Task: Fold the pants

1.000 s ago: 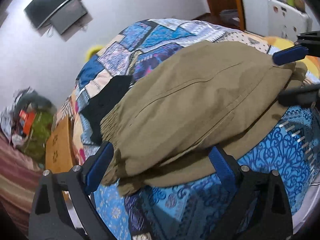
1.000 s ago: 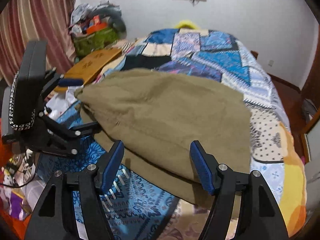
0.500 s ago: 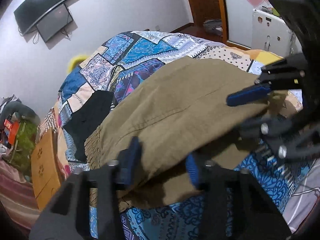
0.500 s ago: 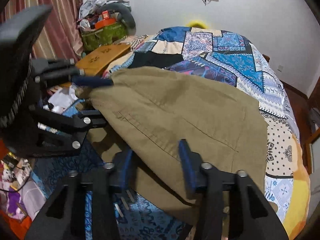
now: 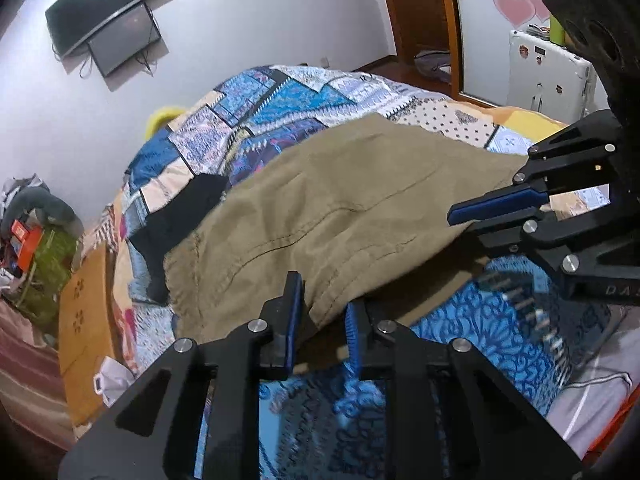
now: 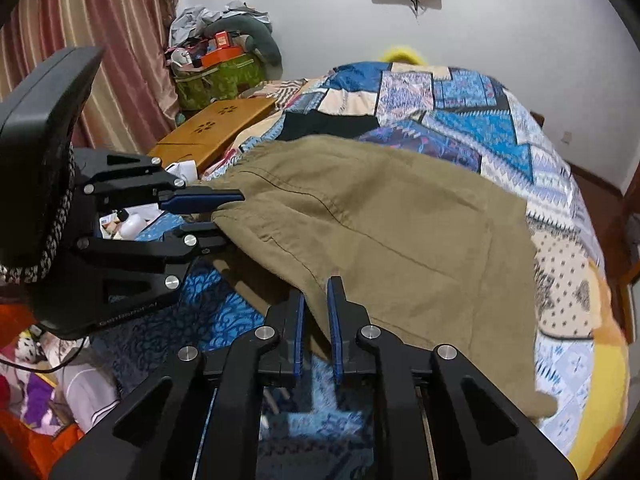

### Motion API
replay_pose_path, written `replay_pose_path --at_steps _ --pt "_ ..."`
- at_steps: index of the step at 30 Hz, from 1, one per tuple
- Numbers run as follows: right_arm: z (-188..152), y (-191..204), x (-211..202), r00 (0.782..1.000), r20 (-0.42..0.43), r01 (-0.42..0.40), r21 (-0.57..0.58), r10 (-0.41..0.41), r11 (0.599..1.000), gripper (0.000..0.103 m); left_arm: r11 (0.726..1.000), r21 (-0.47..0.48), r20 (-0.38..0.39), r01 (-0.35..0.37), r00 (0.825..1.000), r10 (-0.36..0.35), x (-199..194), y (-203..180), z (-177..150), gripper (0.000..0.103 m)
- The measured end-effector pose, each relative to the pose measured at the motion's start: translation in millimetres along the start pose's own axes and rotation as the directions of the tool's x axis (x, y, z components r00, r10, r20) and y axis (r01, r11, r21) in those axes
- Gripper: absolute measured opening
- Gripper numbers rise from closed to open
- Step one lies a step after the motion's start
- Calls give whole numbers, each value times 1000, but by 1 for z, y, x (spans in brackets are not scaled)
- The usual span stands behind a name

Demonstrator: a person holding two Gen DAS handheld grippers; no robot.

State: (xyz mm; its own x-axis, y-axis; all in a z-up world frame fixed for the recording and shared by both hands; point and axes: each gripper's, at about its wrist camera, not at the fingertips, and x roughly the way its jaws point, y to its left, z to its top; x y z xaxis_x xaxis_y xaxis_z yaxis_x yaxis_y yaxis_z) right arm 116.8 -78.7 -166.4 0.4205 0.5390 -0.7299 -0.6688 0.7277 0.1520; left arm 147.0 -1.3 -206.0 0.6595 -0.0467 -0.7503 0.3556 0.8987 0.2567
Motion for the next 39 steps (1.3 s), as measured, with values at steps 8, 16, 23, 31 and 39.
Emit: replay_pose_path --at_steps 8,16,23,31,39 --pt "-9 0 -16 999 1 -37 45 37 998 17 994 -102 -13 43 999 -45 -17 10 -15 27" --pt "8 -14 -39 995 99 -20 118 9 993 35 975 -218 49 40 998 -30 -46 44 -8 42" --pt "11 -36 -14 997 67 22 224 -38 974 41 927 -375 40 -13 999 30 -22 90 -1 53" --pt "-11 -48 5 997 -4 70 235 -71 970 42 907 -410 -122 -94 991 47 36 99 -27 60" --pt "-31 -71 -24 985 -13 170 247 -172 954 42 898 -429 -118 -103 991 58 31 109 -43 72"
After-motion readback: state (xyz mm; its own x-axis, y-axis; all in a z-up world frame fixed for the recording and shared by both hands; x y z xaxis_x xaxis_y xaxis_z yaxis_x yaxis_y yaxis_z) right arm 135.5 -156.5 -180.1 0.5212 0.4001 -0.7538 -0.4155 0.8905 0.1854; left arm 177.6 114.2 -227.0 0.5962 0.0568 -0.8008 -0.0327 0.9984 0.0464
